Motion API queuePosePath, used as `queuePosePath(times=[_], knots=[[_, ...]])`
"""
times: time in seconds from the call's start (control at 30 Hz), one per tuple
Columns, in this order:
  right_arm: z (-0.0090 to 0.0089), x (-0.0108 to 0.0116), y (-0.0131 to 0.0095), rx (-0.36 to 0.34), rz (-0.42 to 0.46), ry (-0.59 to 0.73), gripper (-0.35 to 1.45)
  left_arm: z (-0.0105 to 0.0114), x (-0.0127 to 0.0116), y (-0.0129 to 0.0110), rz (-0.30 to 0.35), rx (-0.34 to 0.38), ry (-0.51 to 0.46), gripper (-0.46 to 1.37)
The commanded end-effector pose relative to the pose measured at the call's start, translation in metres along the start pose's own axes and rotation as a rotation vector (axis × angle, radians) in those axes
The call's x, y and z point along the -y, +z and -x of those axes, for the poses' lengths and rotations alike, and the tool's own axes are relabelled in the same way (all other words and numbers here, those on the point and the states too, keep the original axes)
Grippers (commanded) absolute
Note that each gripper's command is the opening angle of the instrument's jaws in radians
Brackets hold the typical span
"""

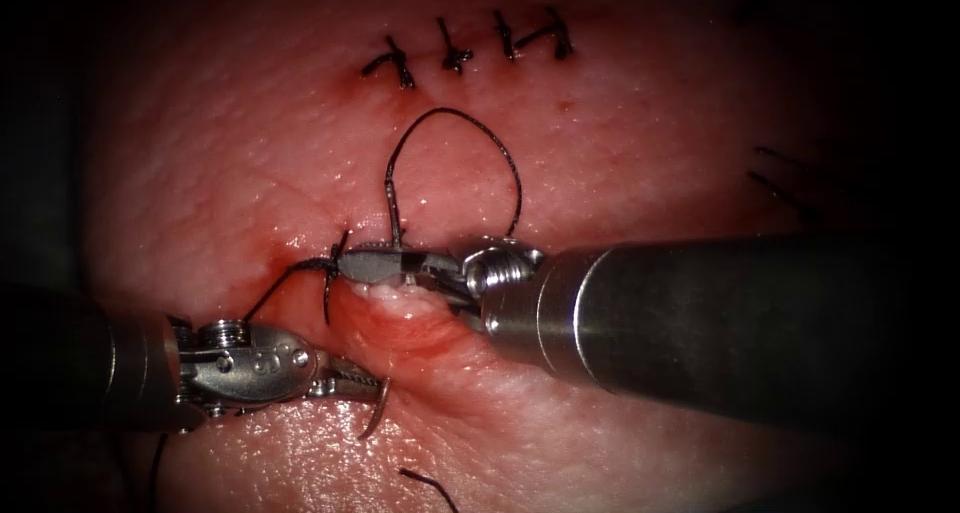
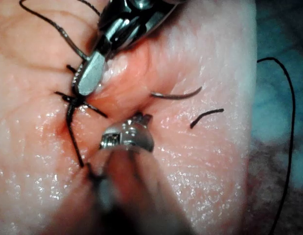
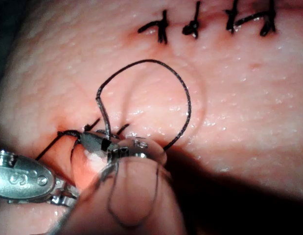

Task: Wound Closure
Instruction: Insert needle into flesh below the incision, then pull needle the rest of the way through with left gripper

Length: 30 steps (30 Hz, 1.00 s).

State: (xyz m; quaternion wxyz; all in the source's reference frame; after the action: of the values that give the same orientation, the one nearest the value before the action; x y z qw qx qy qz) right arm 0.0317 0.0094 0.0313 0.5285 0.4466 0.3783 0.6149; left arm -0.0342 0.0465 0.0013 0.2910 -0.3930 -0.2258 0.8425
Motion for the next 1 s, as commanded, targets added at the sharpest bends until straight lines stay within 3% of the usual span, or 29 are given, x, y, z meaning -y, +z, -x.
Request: queuePosePath(times=[0.03,0.13,0.2,0.27,0.3,0.37,0.4,0.5,0.53,0.73,1.0], knots=[[0.0001,0.0000,0.0000,0.002,0.003,-0.005,-0.35,0.0000,0.0000,0.0000,0.002,0.000,0.000,-0.12],[0.0003,-0.0003,0.0000,0.005,0.005,0.002,-0.35,-0.0001,0.0000,0.0000,0.003,0.000,-0.001,-0.12],[0.0000,-0.0005,0.0002,-0.029,0.026,0.009,-0.35,-0.0001,0.0000,-0.0001,0.003,0.000,-0.001,-0.12],[-0.0004,-0.0007,0.0002,-0.049,0.038,-0.043,-0.35,-0.0001,0.0000,-0.0001,0.003,0.000,-0.001,-0.12],[-0.0008,-0.0009,0.0001,-0.062,0.041,-0.082,-0.27,-0.0001,0.0000,-0.0001,0.003,0.000,-0.001,-0.12],[-0.0018,-0.0013,-0.0001,-0.087,0.038,-0.177,0.46,-0.0001,0.0000,-0.0001,0.004,0.000,-0.001,-0.12],[-0.0025,-0.0015,-0.0002,-0.100,0.028,-0.204,0.66,-0.0001,0.0000,-0.0001,0.003,0.000,-0.001,-0.12],[-0.0037,-0.0019,-0.0006,-0.125,0.026,-0.268,0.84,0.0000,0.0000,-0.0001,0.004,0.000,-0.001,-0.13],[-0.0045,-0.0022,-0.0008,-0.144,0.041,-0.299,0.97,0.0000,0.0000,-0.0002,0.004,0.000,0.000,-0.13],[-0.0075,-0.0036,-0.0022,-0.180,0.085,-0.363,0.96,0.0001,-0.0001,-0.0003,0.005,0.000,0.000,-0.13],[-0.0101,-0.0044,-0.0028,-0.213,0.098,-0.373,0.85,0.0001,-0.0001,-0.0002,0.005,0.000,0.000,-0.17]])
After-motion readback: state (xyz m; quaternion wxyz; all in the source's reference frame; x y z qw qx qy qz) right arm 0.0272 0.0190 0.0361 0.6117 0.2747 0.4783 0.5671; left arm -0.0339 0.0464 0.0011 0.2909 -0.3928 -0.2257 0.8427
